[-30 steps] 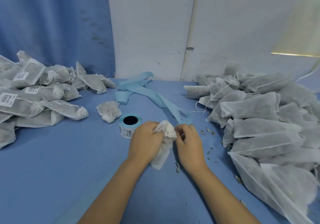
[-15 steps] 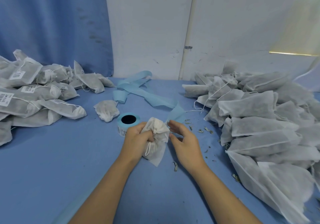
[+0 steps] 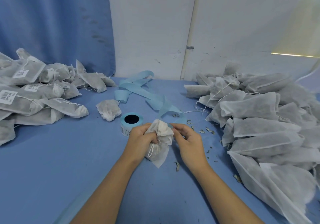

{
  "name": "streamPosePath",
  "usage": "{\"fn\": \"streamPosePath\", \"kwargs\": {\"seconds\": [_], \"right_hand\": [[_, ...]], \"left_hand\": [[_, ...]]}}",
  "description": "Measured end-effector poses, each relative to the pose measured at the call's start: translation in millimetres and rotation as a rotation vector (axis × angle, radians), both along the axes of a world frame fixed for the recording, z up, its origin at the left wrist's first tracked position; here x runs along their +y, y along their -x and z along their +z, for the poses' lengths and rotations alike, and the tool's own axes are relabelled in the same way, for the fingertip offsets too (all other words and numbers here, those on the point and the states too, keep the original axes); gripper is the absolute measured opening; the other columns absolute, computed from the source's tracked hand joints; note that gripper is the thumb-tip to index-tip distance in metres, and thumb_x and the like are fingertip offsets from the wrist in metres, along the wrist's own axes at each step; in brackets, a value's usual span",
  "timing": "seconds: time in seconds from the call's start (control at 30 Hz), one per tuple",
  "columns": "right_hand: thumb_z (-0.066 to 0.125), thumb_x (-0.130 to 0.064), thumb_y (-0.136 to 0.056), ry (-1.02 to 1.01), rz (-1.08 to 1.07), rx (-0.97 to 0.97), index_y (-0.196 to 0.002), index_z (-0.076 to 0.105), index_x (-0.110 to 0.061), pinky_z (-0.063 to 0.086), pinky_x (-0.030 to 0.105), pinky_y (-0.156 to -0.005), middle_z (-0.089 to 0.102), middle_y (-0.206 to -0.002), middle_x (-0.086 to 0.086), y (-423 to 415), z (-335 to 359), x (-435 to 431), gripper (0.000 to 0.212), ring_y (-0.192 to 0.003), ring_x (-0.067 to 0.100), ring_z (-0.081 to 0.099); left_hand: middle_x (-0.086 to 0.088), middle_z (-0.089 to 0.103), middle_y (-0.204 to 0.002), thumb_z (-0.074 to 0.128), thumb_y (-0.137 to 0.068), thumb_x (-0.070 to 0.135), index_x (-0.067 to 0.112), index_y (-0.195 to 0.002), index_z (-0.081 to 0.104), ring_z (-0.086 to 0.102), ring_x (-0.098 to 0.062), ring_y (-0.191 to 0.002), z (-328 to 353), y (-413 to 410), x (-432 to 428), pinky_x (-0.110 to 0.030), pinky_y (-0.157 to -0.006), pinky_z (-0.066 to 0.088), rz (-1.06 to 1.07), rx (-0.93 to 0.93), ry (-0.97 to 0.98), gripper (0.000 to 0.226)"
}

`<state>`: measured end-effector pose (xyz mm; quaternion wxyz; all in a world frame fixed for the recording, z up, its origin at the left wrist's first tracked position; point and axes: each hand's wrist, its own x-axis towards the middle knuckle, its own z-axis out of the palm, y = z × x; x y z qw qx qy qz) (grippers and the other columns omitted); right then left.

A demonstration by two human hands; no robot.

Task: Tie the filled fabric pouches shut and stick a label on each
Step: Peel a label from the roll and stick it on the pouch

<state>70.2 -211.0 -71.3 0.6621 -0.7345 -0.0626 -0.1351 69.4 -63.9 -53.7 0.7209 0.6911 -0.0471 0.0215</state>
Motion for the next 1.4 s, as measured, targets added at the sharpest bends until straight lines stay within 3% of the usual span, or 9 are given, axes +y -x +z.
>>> {"fn": "streamPosePath", "kwargs": {"seconds": [0.37, 0.5, 0.6, 0.67, 0.77, 0.9, 1.07, 1.2, 1.4], "right_hand": [[0.058, -0.012, -0.094, -0.139, -0.212, 0.017, -0.088, 0.069, -0.022, 0.047, 0.017, -0.077, 0.070, -0.082, -0.014, -2.0, 0.3, -7.6, 0.017, -0.079, -0.002, 0.062], [0.058, -0.013, -0.095, -0.169, -0.289, 0.023, -0.091, 0.070, -0.021, 0.043, 0.019, -0.073, 0.065, -0.074, -0.017, -1.7, 0.7, -8.6, 0.015, -0.067, -0.003, 0.055], [0.059, -0.012, -0.094, -0.200, -0.307, 0.019, -0.091, 0.071, -0.022, 0.047, 0.019, -0.079, 0.069, -0.081, -0.012, 0.1, 3.0, -8.3, 0.016, -0.077, 0.001, 0.061], [0.061, -0.010, -0.092, -0.186, -0.290, 0.018, -0.090, 0.072, -0.024, 0.047, 0.015, -0.078, 0.072, -0.086, -0.012, 1.5, 4.4, -8.1, 0.018, -0.083, 0.001, 0.063], [0.061, -0.004, -0.090, -0.199, -0.251, 0.023, -0.091, 0.074, -0.023, 0.045, 0.007, -0.072, 0.073, -0.084, -0.017, 4.0, 6.1, -6.3, 0.022, -0.081, -0.005, 0.063], [0.057, -0.002, -0.089, -0.241, -0.229, 0.005, -0.091, 0.073, -0.018, 0.045, 0.008, -0.072, 0.071, -0.078, -0.018, 7.6, 9.0, -2.7, 0.023, -0.077, -0.001, 0.061], [0.051, 0.008, -0.090, -0.212, -0.168, -0.077, -0.107, 0.061, -0.027, 0.040, 0.021, -0.080, 0.056, -0.073, -0.010, 9.6, 12.0, 0.0, 0.040, -0.076, 0.007, 0.052], [0.047, 0.016, -0.088, -0.128, -0.028, -0.156, -0.123, 0.049, -0.033, 0.040, 0.015, -0.078, 0.052, -0.074, -0.002, 12.0, 10.7, 4.2, 0.060, -0.073, 0.007, 0.050], [0.048, -0.002, -0.085, 0.085, 0.088, -0.191, -0.129, 0.038, -0.044, 0.040, 0.012, -0.076, 0.052, -0.072, -0.015, 14.3, 1.3, 9.7, 0.062, -0.071, 0.004, 0.048]], "left_hand": [[0.005, 0.046, -0.054, 0.052, -0.051, 0.008, 0.011, -0.055, 0.050, 0.042, -0.008, -0.051, -3.0, -2.6, 0.8, -0.018, -0.049, 0.035, 0.052, -0.010, 0.043, 0.005], [-0.003, 0.050, -0.064, 0.054, -0.057, 0.007, 0.000, -0.069, 0.057, 0.049, -0.014, -0.063, -4.3, -4.3, 2.0, -0.024, -0.059, 0.038, 0.090, -0.003, 0.089, 0.014], [0.005, 0.058, -0.066, 0.054, -0.075, -0.006, 0.023, -0.067, 0.066, 0.055, -0.013, -0.068, -5.5, -6.2, 2.5, -0.021, -0.061, 0.043, 0.114, -0.026, 0.094, 0.032], [0.010, 0.067, -0.083, 0.053, -0.080, -0.010, 0.034, -0.082, 0.069, 0.061, -0.011, -0.080, -5.9, -7.6, 0.9, -0.021, -0.072, 0.049, 0.122, -0.061, 0.099, 0.046], [0.005, 0.067, -0.113, 0.056, -0.084, -0.008, 0.024, -0.119, 0.062, 0.062, -0.007, -0.103, -3.7, -7.7, -3.6, -0.023, -0.090, 0.049, 0.126, -0.105, 0.117, 0.048], [0.018, 0.071, -0.087, 0.061, -0.085, -0.002, 0.031, -0.097, 0.063, 0.064, 0.009, -0.080, -3.8, -8.8, -6.3, -0.006, -0.065, 0.046, 0.153, -0.135, 0.097, 0.035], [0.025, 0.070, -0.086, 0.063, -0.086, 0.000, 0.033, -0.096, 0.062, 0.064, 0.009, -0.081, -3.9, -9.3, -6.7, -0.006, -0.065, 0.046, 0.168, -0.141, 0.097, 0.034], [0.024, 0.071, -0.082, 0.063, -0.085, -0.001, 0.031, -0.094, 0.063, 0.065, 0.007, -0.078, -3.6, -9.4, -7.0, -0.007, -0.064, 0.047, 0.172, -0.133, 0.115, 0.033], [0.013, 0.073, -0.080, 0.063, -0.084, -0.004, 0.026, -0.093, 0.065, 0.068, -0.002, -0.075, -2.6, -8.1, -8.7, -0.015, -0.060, 0.051, 0.130, -0.102, 0.174, 0.032]]}}
